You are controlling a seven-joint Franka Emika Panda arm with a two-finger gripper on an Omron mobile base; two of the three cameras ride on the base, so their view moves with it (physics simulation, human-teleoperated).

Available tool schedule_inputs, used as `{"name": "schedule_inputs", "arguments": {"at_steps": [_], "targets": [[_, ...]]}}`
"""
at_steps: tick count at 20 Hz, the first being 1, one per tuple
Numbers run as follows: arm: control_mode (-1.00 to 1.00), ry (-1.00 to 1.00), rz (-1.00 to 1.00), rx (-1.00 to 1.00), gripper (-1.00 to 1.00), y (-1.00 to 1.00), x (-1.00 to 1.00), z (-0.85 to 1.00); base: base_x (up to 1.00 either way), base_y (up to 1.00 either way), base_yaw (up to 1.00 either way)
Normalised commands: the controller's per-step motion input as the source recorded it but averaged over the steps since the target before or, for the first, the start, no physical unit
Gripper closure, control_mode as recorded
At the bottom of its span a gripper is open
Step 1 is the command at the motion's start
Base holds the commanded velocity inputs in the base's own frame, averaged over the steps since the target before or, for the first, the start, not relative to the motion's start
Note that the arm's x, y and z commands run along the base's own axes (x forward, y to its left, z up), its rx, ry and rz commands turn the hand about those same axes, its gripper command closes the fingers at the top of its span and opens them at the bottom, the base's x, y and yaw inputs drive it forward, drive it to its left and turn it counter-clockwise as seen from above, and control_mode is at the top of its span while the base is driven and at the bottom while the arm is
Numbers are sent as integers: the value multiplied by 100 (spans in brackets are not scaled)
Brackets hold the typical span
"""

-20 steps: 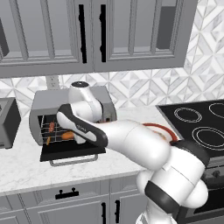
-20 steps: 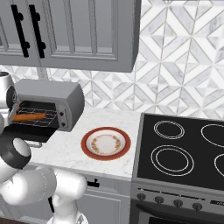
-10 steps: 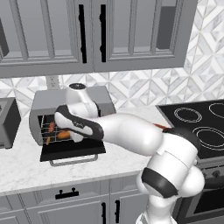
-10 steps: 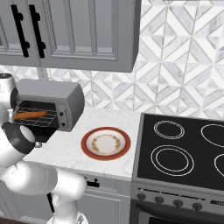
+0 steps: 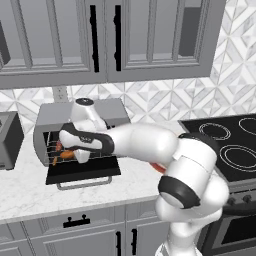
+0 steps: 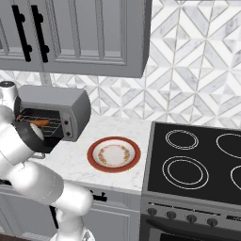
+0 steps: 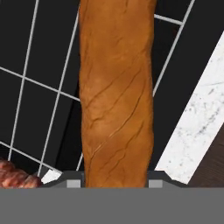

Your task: Pick up the kebab skewer and baguette bread, and place them inside the toaster oven. Close the toaster oven door and start by setting the timer.

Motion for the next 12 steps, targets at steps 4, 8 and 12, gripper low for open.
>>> {"name": "schedule_inputs", "arguments": {"at_steps": [4,8,12], "targets": [[-100,0,0,0,100,3,10,-15,0,0,0],[-100,-1,0,0,100,0,0,-25,0,0,0],[-100,-4,0,0,100,0,2,-8,0,0,0]]}}
